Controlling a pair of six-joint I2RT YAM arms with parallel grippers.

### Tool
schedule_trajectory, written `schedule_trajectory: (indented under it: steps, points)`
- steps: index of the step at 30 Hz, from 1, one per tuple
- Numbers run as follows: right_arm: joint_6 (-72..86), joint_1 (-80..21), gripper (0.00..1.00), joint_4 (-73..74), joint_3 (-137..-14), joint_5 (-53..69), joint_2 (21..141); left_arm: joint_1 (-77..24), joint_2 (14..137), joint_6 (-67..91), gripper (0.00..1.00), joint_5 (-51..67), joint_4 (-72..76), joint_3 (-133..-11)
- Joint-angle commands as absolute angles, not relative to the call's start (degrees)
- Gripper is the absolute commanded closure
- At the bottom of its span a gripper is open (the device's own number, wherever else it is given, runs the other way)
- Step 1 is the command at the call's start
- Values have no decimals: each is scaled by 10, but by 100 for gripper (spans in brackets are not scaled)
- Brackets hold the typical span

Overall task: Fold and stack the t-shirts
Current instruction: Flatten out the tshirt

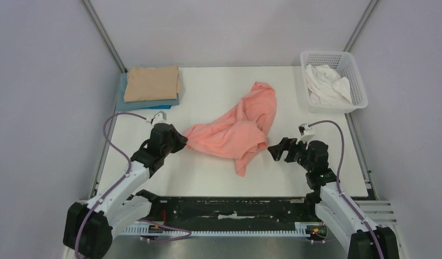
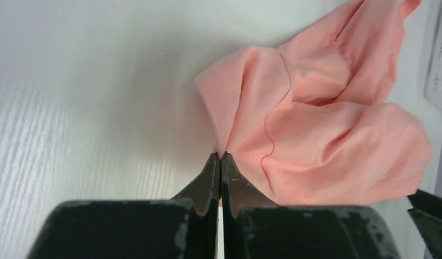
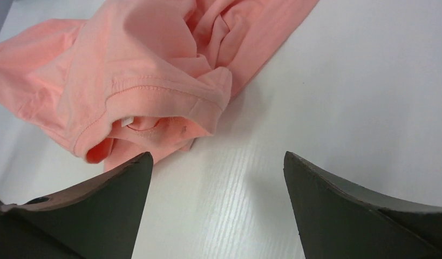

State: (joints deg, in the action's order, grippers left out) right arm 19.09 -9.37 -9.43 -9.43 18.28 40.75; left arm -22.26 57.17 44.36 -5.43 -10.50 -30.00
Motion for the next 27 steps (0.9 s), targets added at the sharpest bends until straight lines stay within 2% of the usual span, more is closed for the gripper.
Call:
schedule_trajectory:
  steps: [1,6,13,17,22,25,27]
  points:
    - [249,-94,8,-187,-64,225,430,-223,490,477,98,-124,-131,-282]
    - [299,-109,15,-312,-16,263,459,-223,468,478,98,-123,-134,-277]
    - [290,-164,17,-351,-30,185,537,-222,488,477,98,-107,-123,-278]
    - [298,-198,22,-408,-54,127,628,-223,488,476,98,-107,-122,-277]
    - [311,-227,33,-492,-105,115,746,-223,483,472,98,-107,-125,-278]
    - [315,-229,41,-527,-121,86,775,-223,486,472,98,-109,-129,-282]
    - [302,-230,58,-526,-137,66,791,-223,487,472,98,-115,-131,-283]
